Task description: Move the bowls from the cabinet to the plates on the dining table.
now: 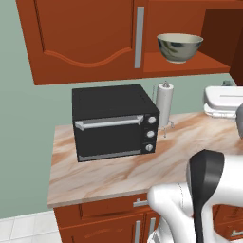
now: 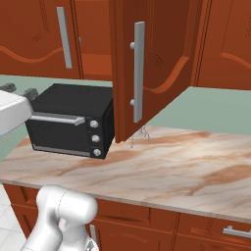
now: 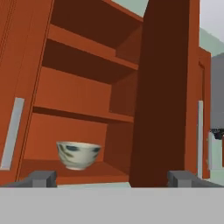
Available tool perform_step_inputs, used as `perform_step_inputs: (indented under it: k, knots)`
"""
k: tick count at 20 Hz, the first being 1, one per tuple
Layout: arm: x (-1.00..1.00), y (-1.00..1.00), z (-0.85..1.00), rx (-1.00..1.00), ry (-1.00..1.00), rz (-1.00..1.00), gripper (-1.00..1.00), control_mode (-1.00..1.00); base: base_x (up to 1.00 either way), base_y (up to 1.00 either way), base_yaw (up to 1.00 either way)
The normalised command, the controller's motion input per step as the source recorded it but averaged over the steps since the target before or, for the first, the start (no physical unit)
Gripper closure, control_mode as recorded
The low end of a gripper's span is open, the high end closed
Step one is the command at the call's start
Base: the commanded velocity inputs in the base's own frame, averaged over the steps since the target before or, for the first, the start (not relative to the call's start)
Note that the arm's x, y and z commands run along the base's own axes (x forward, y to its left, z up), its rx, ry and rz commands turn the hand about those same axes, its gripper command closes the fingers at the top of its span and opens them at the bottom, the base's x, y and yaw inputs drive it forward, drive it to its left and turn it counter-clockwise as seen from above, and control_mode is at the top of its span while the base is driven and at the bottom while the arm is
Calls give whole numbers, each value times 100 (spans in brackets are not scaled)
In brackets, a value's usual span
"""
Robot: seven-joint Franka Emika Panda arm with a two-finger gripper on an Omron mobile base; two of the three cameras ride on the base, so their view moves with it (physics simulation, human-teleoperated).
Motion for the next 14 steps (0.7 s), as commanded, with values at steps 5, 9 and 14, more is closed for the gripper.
perform_step_inputs:
  k: [5, 9, 14]
  knots:
    - [13, 5, -20, 1, -1, -20, -100, -100, 0, 0, 0]
    - [34, -6, -11, 3, -1, -7, -100, -100, 0, 0, 0]
    - [20, -12, -3, 3, -2, -6, -100, -100, 0, 0, 0]
